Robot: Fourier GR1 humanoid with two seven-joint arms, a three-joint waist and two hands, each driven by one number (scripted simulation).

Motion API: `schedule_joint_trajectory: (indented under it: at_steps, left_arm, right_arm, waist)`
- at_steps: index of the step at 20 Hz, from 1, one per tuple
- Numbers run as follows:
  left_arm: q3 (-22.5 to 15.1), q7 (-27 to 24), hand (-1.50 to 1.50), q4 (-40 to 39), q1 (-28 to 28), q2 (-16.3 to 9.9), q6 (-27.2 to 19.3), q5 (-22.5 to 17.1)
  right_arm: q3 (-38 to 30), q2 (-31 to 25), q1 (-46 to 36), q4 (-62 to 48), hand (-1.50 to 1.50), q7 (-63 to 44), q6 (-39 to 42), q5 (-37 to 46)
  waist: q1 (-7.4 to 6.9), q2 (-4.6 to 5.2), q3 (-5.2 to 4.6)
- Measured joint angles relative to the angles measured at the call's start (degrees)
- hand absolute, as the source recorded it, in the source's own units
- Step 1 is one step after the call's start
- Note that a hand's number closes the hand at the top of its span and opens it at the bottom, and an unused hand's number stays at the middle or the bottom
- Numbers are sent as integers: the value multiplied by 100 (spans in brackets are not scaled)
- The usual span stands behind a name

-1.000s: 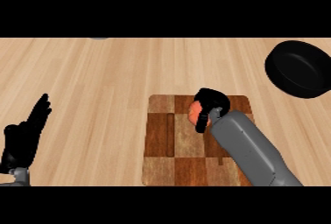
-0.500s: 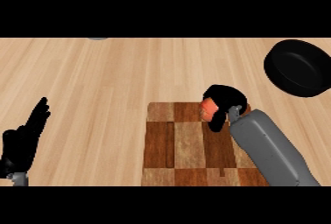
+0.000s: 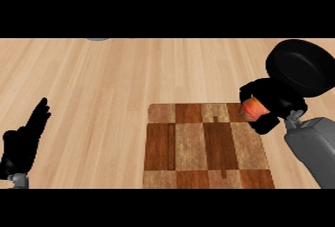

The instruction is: Pick the squash from the cutting board and place it in the pot

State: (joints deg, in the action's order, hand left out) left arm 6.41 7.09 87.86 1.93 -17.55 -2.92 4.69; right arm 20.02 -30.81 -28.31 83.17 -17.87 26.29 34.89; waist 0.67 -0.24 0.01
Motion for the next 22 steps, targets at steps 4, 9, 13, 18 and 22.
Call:
schedule_joint_trajectory:
  at_steps: [4, 9, 13, 18, 22]
  left_arm:
    - [17, 31, 0, 48, 18, 14, -36, 32]
    - [9, 50, 0, 43, 2, 66, -66, 65]
    - [19, -42, 0, 24, 31, 67, 13, 57]
    - [56, 14, 0, 152, 91, 48, 115, 41]
    - [51, 140, 0, 343, 110, 107, 135, 58]
  right_arm:
    - [-393, -358, 34, 722, 150, 8, -465, 260]
    - [-1031, -550, -143, 1422, 150, -322, -979, 525]
    - [-1633, -427, -260, 1591, 150, -467, -1159, 302]
    - [-2393, -420, -465, 1370, 150, -318, -1227, -82]
    - [-2809, -474, -663, 701, 150, 206, -1461, -137]
  waist:
    - [31, -14, 0]
    - [27, -15, -2]
    - [-25, 2, -2]
    - [-75, 15, -2]
    - [-107, 24, -1]
